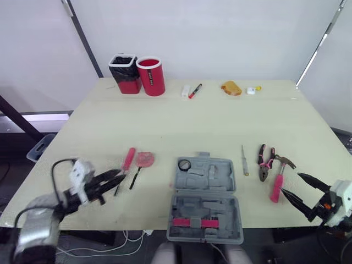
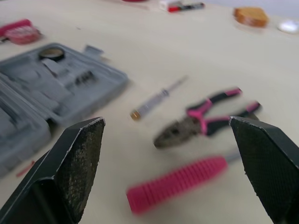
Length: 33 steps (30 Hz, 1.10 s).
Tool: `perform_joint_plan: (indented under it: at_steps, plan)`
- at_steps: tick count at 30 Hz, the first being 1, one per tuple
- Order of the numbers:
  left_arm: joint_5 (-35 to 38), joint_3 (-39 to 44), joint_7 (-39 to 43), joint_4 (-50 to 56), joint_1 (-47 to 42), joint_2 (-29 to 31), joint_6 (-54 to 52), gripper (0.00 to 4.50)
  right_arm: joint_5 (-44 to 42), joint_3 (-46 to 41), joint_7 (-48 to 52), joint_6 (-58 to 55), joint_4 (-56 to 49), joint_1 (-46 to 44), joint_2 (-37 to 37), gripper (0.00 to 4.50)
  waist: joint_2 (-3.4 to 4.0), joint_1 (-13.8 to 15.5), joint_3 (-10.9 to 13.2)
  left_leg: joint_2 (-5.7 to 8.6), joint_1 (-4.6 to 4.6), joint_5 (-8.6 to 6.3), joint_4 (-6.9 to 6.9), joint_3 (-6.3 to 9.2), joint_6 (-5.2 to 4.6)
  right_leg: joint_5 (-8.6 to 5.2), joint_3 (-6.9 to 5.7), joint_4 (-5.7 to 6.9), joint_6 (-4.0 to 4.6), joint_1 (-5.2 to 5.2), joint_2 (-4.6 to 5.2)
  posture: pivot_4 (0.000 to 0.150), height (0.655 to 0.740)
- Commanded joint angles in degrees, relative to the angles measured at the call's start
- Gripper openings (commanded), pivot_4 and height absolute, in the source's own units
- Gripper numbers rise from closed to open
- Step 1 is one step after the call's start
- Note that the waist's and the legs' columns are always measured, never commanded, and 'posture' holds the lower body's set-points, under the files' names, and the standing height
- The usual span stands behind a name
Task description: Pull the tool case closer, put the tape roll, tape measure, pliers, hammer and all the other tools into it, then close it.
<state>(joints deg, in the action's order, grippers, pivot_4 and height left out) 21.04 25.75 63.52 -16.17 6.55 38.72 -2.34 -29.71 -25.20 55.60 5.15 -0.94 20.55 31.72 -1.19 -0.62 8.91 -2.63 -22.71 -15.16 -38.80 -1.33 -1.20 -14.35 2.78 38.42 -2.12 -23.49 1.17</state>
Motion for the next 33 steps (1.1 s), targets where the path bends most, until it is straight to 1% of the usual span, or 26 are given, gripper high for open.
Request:
perform_joint_plan:
  at_steps: [1,3,4,5,6,7,8,11,13,16,21,25,28,30,33]
  plan:
    - [2.13,3.92,-2.17,3.52,4.16,0.01,0.50,1.93,-1.91,-3.27,-1.14,-0.38,-1.91,2.03,-0.24,4.50,-0.01,0.01,-0.01,0.00,0.01,0.00,0.00,0.00,0.00,0.00,0.01,0.00,0.00,0.00,0.00,0.150,0.7400]
    - [2.56,5.99,-3.65,3.35,8.80,-1.17,0.99,2.58,-2.43,-5.07,-2.28,-1.02,-1.87,4.45,-0.76,4.50,-0.01,-0.01,-0.03,-0.02,0.03,0.00,0.00,-0.03,0.00,-0.02,0.02,0.00,0.00,0.00,0.01,0.150,0.7400]
    - [2.58,6.49,-4.08,3.17,10.37,-1.53,1.43,3.11,-2.61,-5.63,-2.57,-1.17,-1.79,5.38,-0.90,4.50,0.04,-0.03,-0.08,-0.03,0.06,0.00,0.00,-0.07,0.00,-0.04,0.06,0.00,-0.04,0.00,0.03,0.150,0.7400]
    - [2.62,6.67,-4.38,3.18,11.24,-1.72,1.74,3.40,-2.73,-5.94,-2.69,-1.30,-1.77,5.90,-0.98,4.50,0.06,-0.07,-0.10,-0.04,0.07,0.00,0.00,-0.10,0.01,-0.07,0.06,0.00,-0.07,0.00,0.07,0.150,0.7400]
    - [2.70,6.66,-4.59,3.32,11.68,-1.77,1.89,3.90,-2.79,-6.05,-2.75,-1.37,-1.83,6.17,-0.99,4.50,0.06,-0.07,-0.10,-0.03,0.09,-0.01,0.06,-0.15,0.01,-0.12,0.08,-0.02,-0.13,-0.01,0.10,0.150,0.7400]
    - [2.80,7.06,-5.10,3.35,12.58,-2.17,2.10,4.29,-3.01,-6.28,-2.69,-2.03,-1.96,7.19,-1.02,4.50,0.04,0.00,-0.11,-0.03,0.09,0.00,0.11,-0.17,0.01,-0.12,0.09,-0.07,-0.15,-0.02,0.10,0.150,0.7400]
    - [2.77,7.29,-5.46,3.44,13.38,-2.44,2.46,4.40,-3.36,-6.41,-2.37,-2.59,-2.09,8.06,-0.99,4.50,-0.01,0.03,-0.14,-0.02,0.09,0.00,0.12,-0.15,0.01,-0.13,0.06,-0.10,-0.15,-0.02,0.10,0.150,0.7400]
    - [3.95,8.08,-6.82,4.22,14.30,-3.26,2.14,4.40,-3.59,-6.99,-1.95,-2.80,-1.98,9.19,-0.77,4.50,-0.04,0.03,-0.20,-0.03,0.10,0.00,0.11,-0.16,0.01,-0.15,0.07,-0.12,-0.19,-0.02,0.16,0.150,0.7400]
    - [4.27,8.17,-7.57,4.13,14.14,-3.32,2.28,4.40,-3.64,-7.01,-1.99,-2.87,-1.85,8.79,-0.42,4.50,-0.04,-0.01,-0.21,-0.04,0.10,0.00,0.12,-0.16,0.01,-0.16,0.05,-0.13,-0.20,-0.02,0.43,0.150,0.7400]
    - [3.79,7.54,-8.49,4.14,13.67,-3.24,3.41,4.40,-3.66,-6.32,-0.97,-2.91,-1.84,7.31,0.45,4.50,-0.03,-0.05,-0.21,-0.04,0.10,-0.01,0.14,-0.17,0.01,-0.16,0.04,-0.16,-0.20,-0.02,0.43,0.150,0.7400]
    - [3.63,4.25,-6.79,10.04,14.75,-2.23,1.92,4.40,-3.77,-4.27,1.76,-3.69,-3.26,3.22,2.38,4.50,-0.06,-0.13,-0.23,-0.01,0.09,0.00,0.17,-0.24,0.01,-0.14,0.06,-0.24,-0.20,-0.02,0.31,0.150,0.7400]
    - [3.84,1.71,-10.66,17.87,13.65,-2.88,-2.34,4.40,-5.05,-1.85,5.65,-5.64,-5.57,0.66,4.30,4.50,-0.07,-0.03,-0.24,0.04,0.09,0.00,0.27,-0.31,0.01,-0.03,0.11,-0.31,-0.04,-0.02,0.25,0.150,0.7400]
    - [2.94,-1.24,-15.63,23.44,11.71,-3.58,-7.03,4.40,-6.82,1.86,9.42,-7.26,-9.73,-2.11,5.68,4.50,-0.06,0.00,-0.23,0.05,0.08,0.00,0.32,-0.28,0.00,-0.02,0.09,-0.37,-0.01,-0.01,0.21,0.150,0.7400]
    - [1.10,-3.45,-19.74,26.11,10.20,-3.26,-11.64,4.40,-6.41,4.35,10.49,-7.63,-11.84,-4.59,6.29,4.50,-0.06,-0.04,-0.23,0.06,0.08,0.00,0.33,-0.26,0.00,-0.01,0.08,-0.37,-0.02,-0.01,0.17,0.150,0.7400]
    - [1.17,-6.03,-23.22,29.54,7.97,-3.73,-17.05,4.40,-5.88,6.96,11.60,-8.06,-13.31,-7.35,6.99,4.50,-0.07,-0.09,-0.23,0.11,0.08,0.00,0.33,-0.23,0.00,0.01,0.10,-0.37,-0.04,0.00,0.10,0.150,0.7400]
